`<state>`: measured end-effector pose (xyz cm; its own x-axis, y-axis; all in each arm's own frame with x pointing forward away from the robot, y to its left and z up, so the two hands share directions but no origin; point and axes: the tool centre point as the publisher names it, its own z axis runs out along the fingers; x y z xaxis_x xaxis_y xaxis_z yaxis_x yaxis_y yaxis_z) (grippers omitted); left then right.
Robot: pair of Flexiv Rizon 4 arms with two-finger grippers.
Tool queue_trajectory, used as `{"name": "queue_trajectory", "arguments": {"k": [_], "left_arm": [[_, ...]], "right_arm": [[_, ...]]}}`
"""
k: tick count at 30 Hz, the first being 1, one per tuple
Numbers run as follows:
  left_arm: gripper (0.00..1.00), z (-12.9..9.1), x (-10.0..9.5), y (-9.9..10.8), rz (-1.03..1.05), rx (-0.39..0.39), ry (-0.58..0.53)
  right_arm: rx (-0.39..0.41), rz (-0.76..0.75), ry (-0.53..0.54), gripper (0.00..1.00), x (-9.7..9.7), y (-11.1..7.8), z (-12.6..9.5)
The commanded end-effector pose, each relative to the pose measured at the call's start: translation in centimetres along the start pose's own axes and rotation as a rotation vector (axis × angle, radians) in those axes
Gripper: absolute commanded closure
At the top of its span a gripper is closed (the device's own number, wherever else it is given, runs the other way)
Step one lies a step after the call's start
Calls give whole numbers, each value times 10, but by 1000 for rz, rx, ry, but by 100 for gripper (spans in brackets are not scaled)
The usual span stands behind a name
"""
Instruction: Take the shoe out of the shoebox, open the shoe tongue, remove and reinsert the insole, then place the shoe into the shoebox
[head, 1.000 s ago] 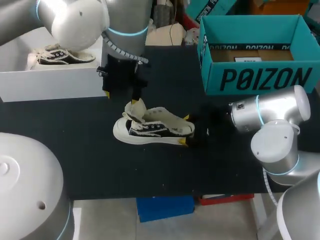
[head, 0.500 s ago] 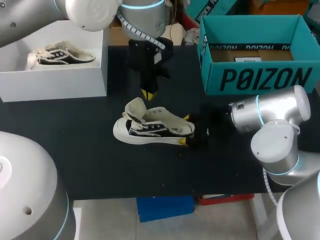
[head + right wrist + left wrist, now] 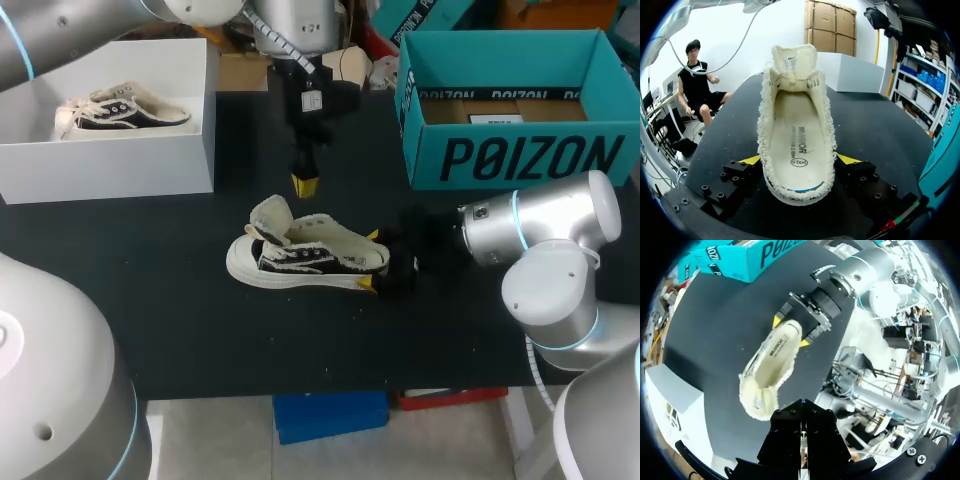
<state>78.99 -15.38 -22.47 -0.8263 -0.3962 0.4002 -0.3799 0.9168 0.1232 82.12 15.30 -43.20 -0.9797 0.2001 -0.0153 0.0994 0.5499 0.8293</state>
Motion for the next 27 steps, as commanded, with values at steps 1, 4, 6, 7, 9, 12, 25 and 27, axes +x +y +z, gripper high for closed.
{"name": "queue_trajectory", "arguments": {"k": [1,4,6,7,9,12,25,27], "left_arm": [[100,0,-8,-9,593,-215,216],[100,-4,-11,-10,620,-98,157],[100,-5,-12,-12,618,-36,98],[100,-6,-13,-12,624,-18,82],[100,-5,-13,-14,621,7,14],[100,-5,-13,-15,625,43,-40],[100,-4,-26,-21,507,71,-80],[100,-4,-26,-21,507,71,-80]], "right_arm": [[4,2,-1,100,-1,0,0],[4,2,-1,100,-1,0,0],[4,2,-1,100,-1,0,0],[4,2,-1,100,-1,0,0],[4,2,-1,100,-1,0,0],[4,2,-1,100,-1,0,0],[4,2,-1,100,-1,0,0],[4,2,-1,100,-1,0,0]]}}
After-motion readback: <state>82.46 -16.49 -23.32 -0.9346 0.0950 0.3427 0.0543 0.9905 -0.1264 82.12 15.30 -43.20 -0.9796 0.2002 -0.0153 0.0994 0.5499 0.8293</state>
